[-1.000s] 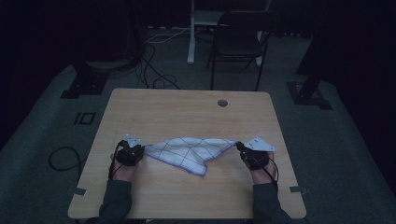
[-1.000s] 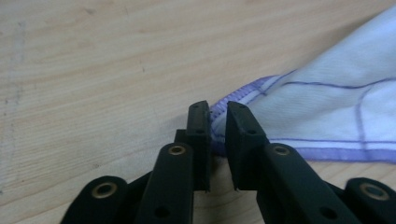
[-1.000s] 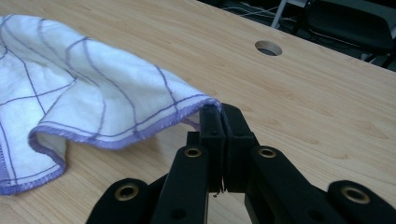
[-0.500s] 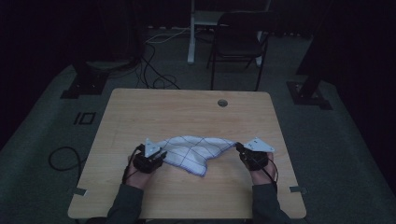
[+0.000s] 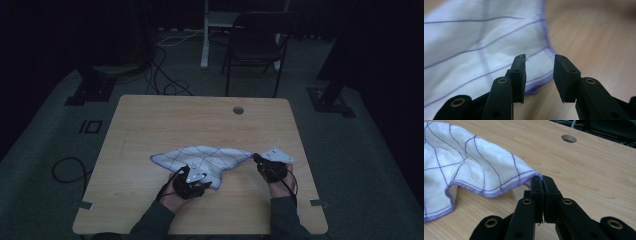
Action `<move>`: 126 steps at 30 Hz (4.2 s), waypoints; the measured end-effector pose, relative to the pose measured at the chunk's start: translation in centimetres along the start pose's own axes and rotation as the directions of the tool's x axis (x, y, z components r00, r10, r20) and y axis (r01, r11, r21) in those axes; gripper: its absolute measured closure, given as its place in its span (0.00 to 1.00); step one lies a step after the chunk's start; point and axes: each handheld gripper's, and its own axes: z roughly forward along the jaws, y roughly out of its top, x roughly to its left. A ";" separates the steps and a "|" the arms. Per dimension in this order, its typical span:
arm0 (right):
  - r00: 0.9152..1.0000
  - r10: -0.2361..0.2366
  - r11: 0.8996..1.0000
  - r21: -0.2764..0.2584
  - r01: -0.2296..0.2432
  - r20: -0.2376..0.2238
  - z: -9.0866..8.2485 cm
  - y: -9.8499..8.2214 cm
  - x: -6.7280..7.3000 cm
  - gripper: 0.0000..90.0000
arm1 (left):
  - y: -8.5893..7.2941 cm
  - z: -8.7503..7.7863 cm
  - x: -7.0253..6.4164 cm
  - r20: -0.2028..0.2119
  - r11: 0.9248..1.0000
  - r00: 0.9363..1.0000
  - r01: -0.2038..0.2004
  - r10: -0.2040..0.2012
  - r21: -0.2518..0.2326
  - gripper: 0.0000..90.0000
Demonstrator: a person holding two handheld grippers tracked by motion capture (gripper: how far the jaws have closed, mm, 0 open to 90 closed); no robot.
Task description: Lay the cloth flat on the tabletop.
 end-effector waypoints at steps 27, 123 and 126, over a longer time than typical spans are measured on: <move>1.000 0.013 1.000 0.018 -0.013 0.013 0.1 -0.3 -0.7 0.86 | 1.1 2.2 -0.6 -0.009 0.993 0.996 -0.089 0.089 0.073 0.96; 0.986 -0.103 0.988 0.101 0.117 -0.133 2.1 -0.8 4.8 0.99 | -1.3 -3.4 17.8 -0.401 0.954 0.869 0.298 -0.289 -0.041 0.97; 0.989 -0.094 0.989 0.107 0.107 -0.117 1.7 -1.1 4.1 0.99 | -2.2 -3.6 18.2 -0.412 0.947 0.859 0.318 -0.303 -0.035 0.97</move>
